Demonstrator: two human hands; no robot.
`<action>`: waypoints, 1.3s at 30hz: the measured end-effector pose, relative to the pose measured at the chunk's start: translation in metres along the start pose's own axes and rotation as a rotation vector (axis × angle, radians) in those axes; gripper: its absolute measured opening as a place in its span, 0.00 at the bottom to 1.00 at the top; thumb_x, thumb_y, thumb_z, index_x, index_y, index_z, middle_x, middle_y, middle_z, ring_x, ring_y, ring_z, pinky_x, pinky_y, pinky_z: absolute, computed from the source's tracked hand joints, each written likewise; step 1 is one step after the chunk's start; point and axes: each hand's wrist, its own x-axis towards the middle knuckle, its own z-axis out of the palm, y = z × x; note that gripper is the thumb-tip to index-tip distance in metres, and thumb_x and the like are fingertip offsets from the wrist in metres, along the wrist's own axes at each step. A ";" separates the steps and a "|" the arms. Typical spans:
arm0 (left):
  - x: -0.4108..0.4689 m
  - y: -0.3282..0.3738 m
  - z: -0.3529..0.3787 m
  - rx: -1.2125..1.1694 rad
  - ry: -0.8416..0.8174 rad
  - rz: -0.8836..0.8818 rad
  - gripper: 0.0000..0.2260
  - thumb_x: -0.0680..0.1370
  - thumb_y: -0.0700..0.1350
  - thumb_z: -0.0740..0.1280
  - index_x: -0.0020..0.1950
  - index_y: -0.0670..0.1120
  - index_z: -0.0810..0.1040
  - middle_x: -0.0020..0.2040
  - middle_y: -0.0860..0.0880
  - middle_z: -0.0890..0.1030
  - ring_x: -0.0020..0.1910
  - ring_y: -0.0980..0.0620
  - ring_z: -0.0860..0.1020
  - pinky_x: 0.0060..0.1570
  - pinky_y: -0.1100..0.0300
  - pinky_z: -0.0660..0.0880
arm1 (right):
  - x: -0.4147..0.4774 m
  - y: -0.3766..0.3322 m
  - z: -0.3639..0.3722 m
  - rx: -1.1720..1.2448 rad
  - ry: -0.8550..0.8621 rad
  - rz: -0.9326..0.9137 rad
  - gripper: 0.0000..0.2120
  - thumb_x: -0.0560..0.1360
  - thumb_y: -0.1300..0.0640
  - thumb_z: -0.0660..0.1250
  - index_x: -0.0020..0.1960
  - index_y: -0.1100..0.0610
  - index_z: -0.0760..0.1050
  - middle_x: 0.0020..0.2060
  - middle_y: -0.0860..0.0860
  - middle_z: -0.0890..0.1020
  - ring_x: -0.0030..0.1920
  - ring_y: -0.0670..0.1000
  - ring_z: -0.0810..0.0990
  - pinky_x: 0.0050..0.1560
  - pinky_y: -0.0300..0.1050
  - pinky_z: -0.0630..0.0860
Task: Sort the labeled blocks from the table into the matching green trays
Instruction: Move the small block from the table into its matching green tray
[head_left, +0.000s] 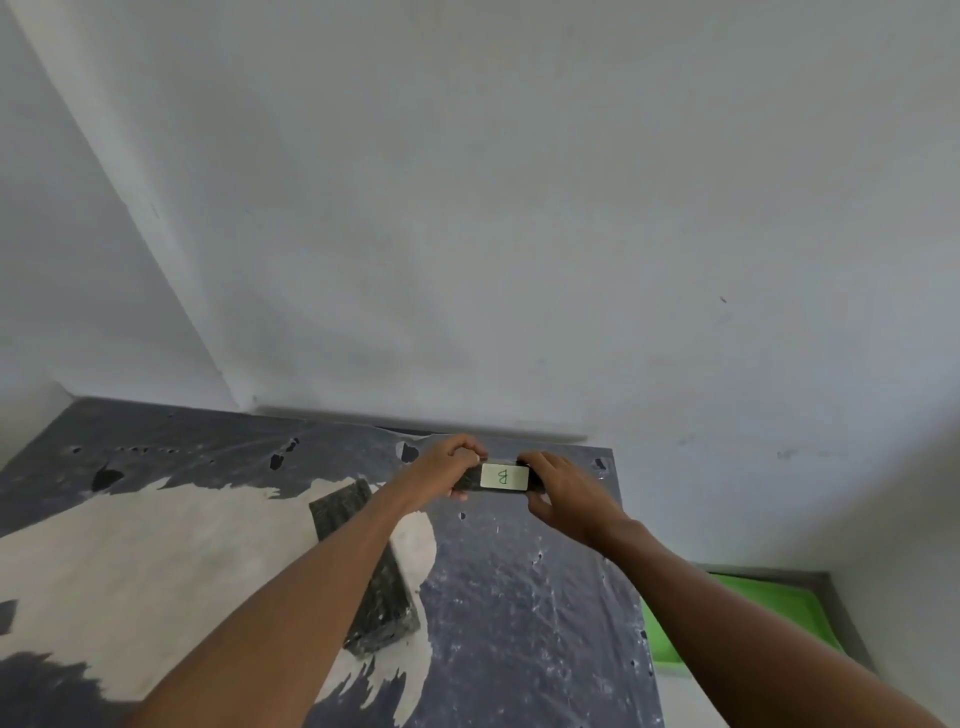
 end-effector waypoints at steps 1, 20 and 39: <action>-0.003 0.001 0.001 -0.034 0.019 0.012 0.07 0.82 0.47 0.63 0.58 0.49 0.77 0.52 0.46 0.82 0.52 0.48 0.82 0.46 0.57 0.84 | -0.001 0.000 -0.004 -0.006 0.006 0.003 0.18 0.75 0.54 0.63 0.64 0.48 0.66 0.58 0.50 0.79 0.56 0.52 0.77 0.48 0.50 0.80; -0.008 0.026 0.027 -0.553 0.196 0.093 0.24 0.76 0.36 0.72 0.68 0.43 0.68 0.56 0.41 0.81 0.53 0.44 0.83 0.53 0.51 0.82 | -0.003 -0.010 -0.013 0.255 0.033 0.111 0.29 0.71 0.43 0.70 0.67 0.46 0.61 0.55 0.50 0.79 0.47 0.47 0.78 0.42 0.42 0.77; -0.016 0.019 -0.009 -0.013 -0.004 0.113 0.11 0.74 0.45 0.71 0.55 0.56 0.79 0.54 0.48 0.83 0.52 0.48 0.83 0.54 0.49 0.83 | -0.001 -0.026 -0.019 -0.245 0.178 -0.131 0.27 0.77 0.53 0.66 0.73 0.54 0.62 0.72 0.54 0.69 0.72 0.57 0.66 0.72 0.56 0.67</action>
